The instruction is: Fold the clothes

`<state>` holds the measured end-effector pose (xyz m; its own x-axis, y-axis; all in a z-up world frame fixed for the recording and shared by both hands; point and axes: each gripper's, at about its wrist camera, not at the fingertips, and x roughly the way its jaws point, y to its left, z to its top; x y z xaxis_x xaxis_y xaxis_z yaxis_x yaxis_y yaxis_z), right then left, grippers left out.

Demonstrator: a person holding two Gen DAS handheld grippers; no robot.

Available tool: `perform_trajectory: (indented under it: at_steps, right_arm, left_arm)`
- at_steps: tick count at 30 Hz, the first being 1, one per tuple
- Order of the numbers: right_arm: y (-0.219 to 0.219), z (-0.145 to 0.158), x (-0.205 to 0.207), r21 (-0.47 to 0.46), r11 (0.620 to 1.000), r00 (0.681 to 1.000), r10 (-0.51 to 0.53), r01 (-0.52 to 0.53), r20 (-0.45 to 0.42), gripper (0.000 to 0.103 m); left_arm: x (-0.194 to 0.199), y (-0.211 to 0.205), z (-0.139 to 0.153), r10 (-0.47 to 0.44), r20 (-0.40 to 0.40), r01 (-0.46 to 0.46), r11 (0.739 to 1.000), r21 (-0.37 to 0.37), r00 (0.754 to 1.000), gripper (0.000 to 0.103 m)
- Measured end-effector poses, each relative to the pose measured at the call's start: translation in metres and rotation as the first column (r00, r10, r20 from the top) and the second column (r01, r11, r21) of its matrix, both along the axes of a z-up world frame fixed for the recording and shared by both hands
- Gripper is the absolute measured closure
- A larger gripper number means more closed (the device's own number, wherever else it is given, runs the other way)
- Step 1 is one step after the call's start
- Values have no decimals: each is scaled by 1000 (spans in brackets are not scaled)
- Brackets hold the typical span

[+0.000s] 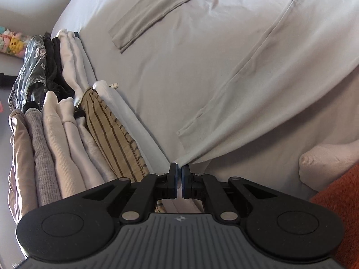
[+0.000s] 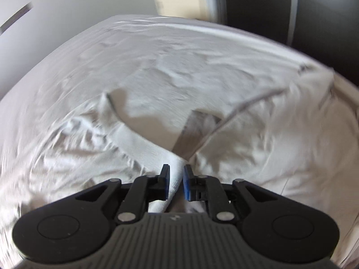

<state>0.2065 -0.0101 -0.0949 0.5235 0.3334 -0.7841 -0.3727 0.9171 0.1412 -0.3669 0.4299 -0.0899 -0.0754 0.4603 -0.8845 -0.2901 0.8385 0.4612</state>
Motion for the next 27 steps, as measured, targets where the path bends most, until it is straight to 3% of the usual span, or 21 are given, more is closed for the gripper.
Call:
perform_trajectory:
  at_steps: [2,4,8,10,13,16,19,21,27]
  right_arm:
    - [5,9,-8,-53,991,992,123,-121,27,85]
    - [14,14,-20,-134,955,961,273,-265,42,82]
    - [33,15,-53,-323,807,842,537,-494,55,79]
    - [39,10,-70,-419,703,758,650,-575,50,73]
    - [45,-5,-95,-582,502,602,798,-640,26,71]
    - [44,-23,-116,-709,290,440,898,-643,-31,70]
    - [42,-38,-128,-773,137,324,942,-619,-92,69]
    - [42,-46,-133,-797,78,276,954,-599,-114,69]
    - [49,-68,-134,-846,-6,201,970,-534,-134,69]
  left_arm:
    - [-2,0,1,-9,14,9,1000,-1,1000,99]
    - [-3,-1,0,-26,28,26,1000,-4,999,99]
    - [-6,-7,3,-43,46,43,999,-3,998,99]
    - [-8,-7,5,-25,63,24,1000,7,998,99]
    - [-8,-5,9,11,94,-13,1000,18,996,99]
    - [-5,-5,10,29,102,-33,999,37,994,99]
    - [-3,-4,11,44,97,-49,998,48,994,99]
    - [-2,-2,11,53,96,-58,997,51,994,99]
    - [1,-2,13,62,92,-68,996,62,994,99]
